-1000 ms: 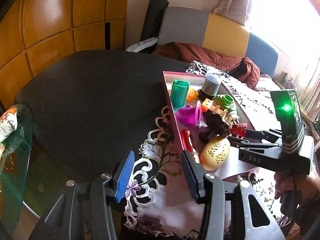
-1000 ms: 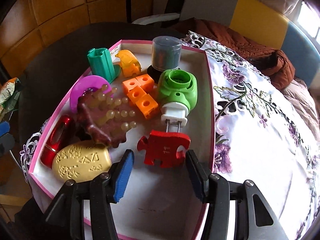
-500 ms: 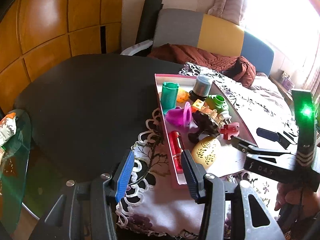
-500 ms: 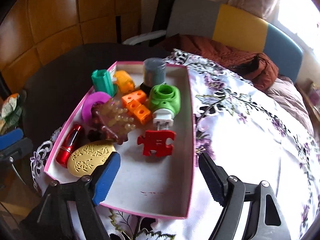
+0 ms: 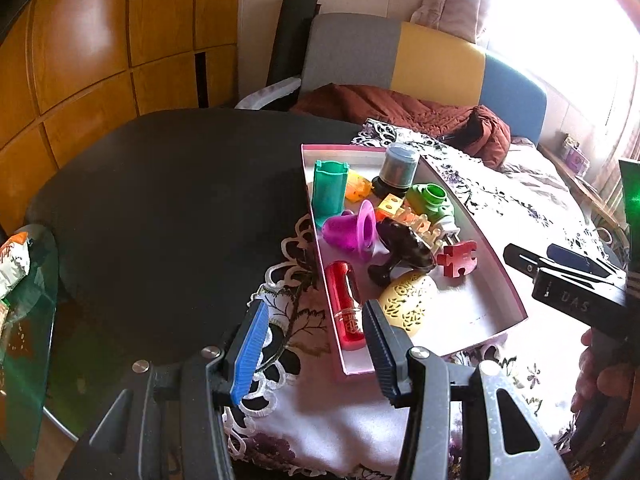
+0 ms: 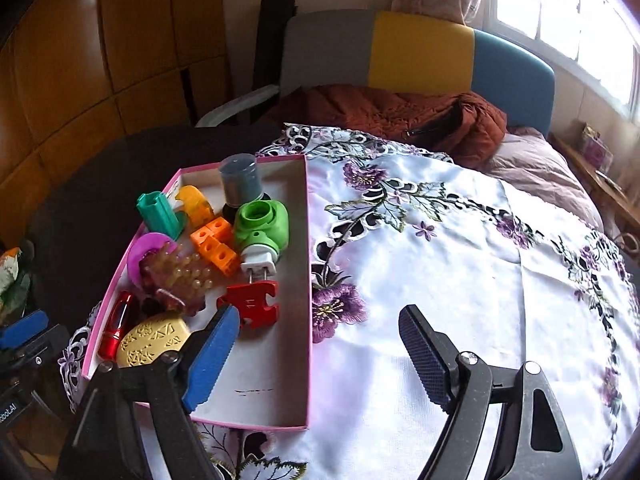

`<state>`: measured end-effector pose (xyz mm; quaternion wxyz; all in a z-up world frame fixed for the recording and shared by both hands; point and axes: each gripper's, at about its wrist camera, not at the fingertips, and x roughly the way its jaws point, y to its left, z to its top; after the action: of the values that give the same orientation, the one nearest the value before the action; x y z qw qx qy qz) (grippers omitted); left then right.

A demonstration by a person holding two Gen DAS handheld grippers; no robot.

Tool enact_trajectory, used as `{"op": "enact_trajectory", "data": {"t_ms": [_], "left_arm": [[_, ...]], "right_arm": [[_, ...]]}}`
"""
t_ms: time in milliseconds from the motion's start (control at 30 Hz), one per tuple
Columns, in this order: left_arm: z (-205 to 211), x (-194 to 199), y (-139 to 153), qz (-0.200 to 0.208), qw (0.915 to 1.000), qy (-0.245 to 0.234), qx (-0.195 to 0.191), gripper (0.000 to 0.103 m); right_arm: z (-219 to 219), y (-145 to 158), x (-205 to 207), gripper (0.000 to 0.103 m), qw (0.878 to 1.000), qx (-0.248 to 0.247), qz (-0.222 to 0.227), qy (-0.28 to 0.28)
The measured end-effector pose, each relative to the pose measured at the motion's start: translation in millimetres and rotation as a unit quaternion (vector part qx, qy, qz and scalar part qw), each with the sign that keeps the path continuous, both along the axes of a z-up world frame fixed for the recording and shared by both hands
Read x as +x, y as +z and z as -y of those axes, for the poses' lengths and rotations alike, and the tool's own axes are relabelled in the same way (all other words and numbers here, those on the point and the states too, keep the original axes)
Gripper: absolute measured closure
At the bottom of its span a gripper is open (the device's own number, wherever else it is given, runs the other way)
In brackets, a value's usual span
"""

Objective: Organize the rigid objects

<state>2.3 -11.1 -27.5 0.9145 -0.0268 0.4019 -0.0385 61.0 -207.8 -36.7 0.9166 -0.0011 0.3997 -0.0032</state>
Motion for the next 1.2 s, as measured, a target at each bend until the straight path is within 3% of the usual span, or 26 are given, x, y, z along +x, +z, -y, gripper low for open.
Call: {"op": "enact_trajectory", "data": {"t_ms": [267, 367, 467, 1200], "left_arm": [[5, 7, 11, 0.015, 0.9998, 0.015, 0.004, 0.053], [6, 4, 16, 0.032, 0.9992, 0.021, 0.008, 0.051], [5, 4, 15, 0.033, 0.9990, 0.028, 0.007, 0.048], [2, -7, 27, 0.051, 0.9953, 0.079, 0.026, 0.042]], "right_arm": [[2, 8, -7, 0.020, 1.000, 0.002, 0.027, -0.005], [-1, 13, -10, 0.012, 0.999, 0.010, 0.040, -0.001], [-7, 16, -14, 0.012, 0.998, 0.011, 0.054, 0.003], [-14, 19, -27, 0.011, 0.998, 0.013, 0.060, -0.022]]}}
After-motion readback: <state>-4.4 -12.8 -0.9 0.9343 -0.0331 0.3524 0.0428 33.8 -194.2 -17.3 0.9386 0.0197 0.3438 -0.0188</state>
